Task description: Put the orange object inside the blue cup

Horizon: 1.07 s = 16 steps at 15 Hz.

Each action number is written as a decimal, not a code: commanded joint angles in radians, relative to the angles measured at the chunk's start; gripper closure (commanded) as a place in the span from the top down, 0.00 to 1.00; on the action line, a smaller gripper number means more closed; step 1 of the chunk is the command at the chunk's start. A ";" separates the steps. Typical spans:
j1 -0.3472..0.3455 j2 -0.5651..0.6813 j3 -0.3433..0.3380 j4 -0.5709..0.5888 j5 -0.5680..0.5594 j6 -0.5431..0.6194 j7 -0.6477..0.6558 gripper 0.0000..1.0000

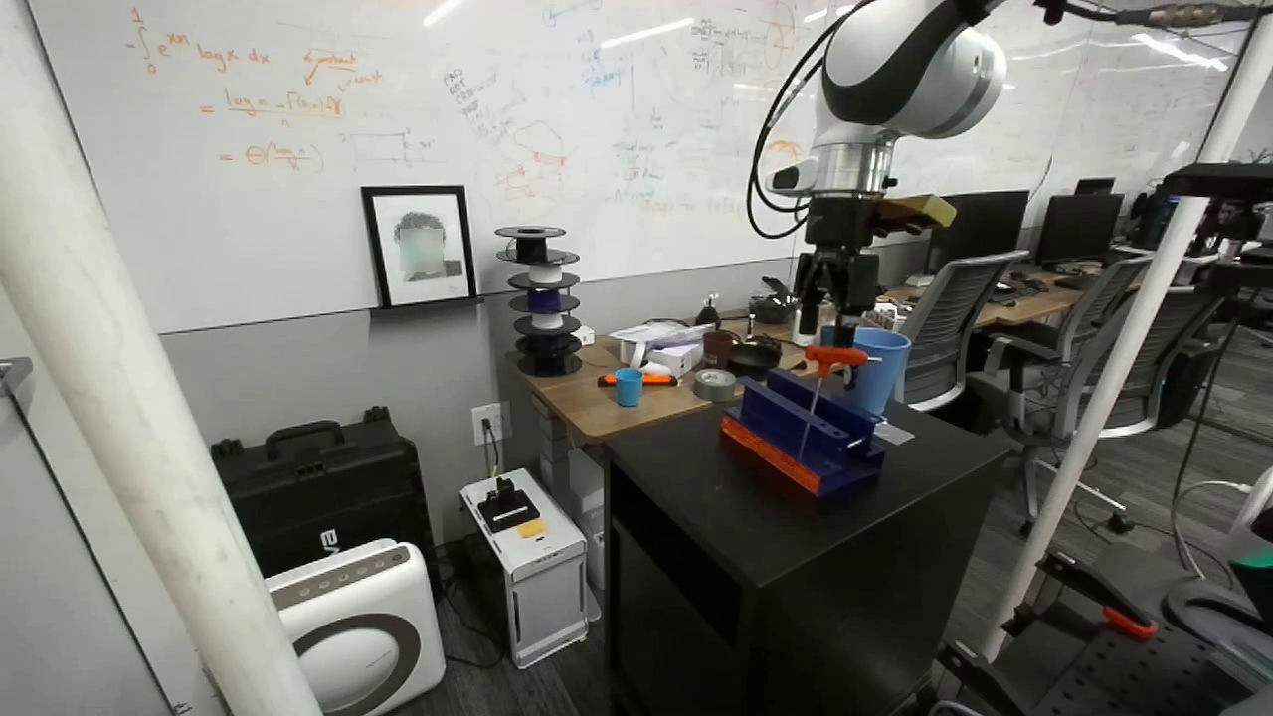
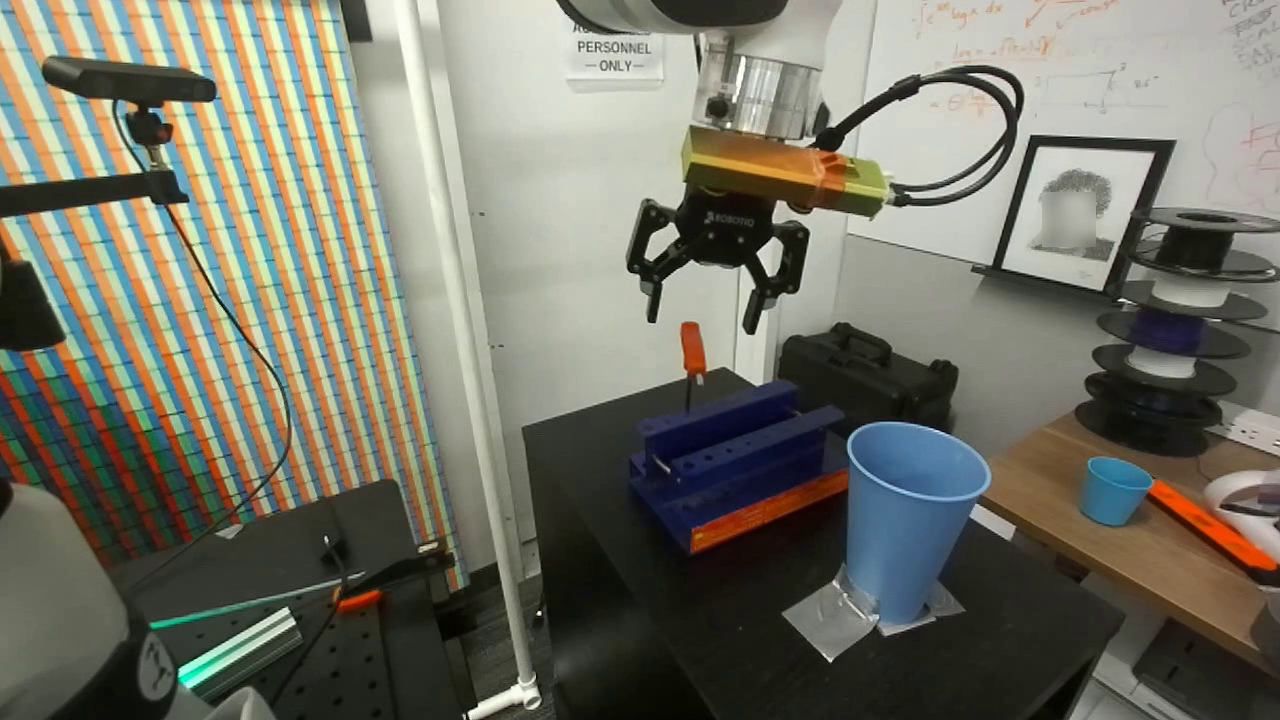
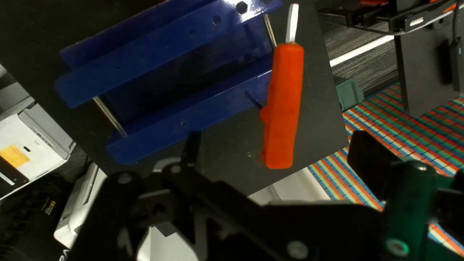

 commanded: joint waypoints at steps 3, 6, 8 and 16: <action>-0.008 0.006 0.030 -0.038 -0.080 0.077 -0.009 0.66; -0.011 0.004 0.029 -0.063 -0.118 0.105 -0.002 0.42; -0.014 0.003 0.027 -0.073 -0.124 0.119 0.005 0.27; -0.035 -0.033 0.016 -0.080 -0.124 0.178 0.074 0.14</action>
